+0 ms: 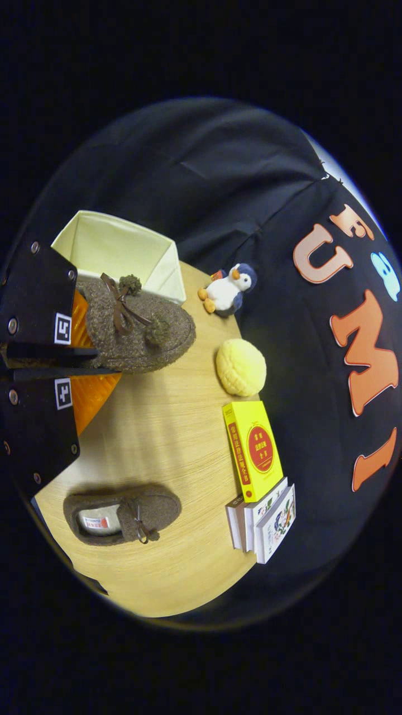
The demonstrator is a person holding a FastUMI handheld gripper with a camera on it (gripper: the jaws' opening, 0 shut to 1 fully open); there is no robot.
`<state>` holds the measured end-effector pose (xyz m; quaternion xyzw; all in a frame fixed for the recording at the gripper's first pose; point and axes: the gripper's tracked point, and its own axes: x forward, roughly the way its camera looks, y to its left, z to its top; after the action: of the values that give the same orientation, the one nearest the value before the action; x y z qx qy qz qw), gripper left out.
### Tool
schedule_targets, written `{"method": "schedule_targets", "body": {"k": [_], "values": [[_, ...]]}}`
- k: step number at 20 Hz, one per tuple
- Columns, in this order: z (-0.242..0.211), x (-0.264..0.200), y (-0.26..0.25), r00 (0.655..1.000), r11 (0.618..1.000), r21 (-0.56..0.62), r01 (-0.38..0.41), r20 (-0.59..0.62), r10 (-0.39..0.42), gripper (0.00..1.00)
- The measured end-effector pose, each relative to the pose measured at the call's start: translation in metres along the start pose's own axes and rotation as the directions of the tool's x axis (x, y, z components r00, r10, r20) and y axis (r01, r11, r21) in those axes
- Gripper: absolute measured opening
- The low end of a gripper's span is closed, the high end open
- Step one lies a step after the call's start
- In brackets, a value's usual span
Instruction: Open the storage box then place both shoes into the box .Put the left shoe in first, then the right shoe, with the right side of both shoes facing outward in a uniform manner.
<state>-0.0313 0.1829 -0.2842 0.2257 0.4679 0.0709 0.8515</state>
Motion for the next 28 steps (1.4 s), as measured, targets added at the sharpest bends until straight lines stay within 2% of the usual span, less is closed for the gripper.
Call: {"method": "schedule_targets", "body": {"k": [5,8,12,23,25,26,28], "values": [[0.01,-0.006,0.069,0.999,0.999,0.0,-0.042,-0.014,0.042,0.08],[0.008,0.006,0.112,0.997,0.997,-0.012,-0.078,-0.027,0.078,0.08],[-0.016,0.033,0.151,0.993,0.997,-0.012,-0.077,-0.095,0.076,0.08],[-0.069,0.09,0.175,0.974,0.998,0.055,0.011,-0.226,0.002,0.11],[-0.081,0.093,0.175,0.963,0.996,0.087,0.015,-0.268,0.009,0.16],[-0.085,0.093,0.181,0.958,0.994,0.107,-0.012,-0.283,0.042,0.18],[-0.088,0.092,0.197,0.948,0.987,0.139,-0.086,-0.292,0.124,0.4]]}}
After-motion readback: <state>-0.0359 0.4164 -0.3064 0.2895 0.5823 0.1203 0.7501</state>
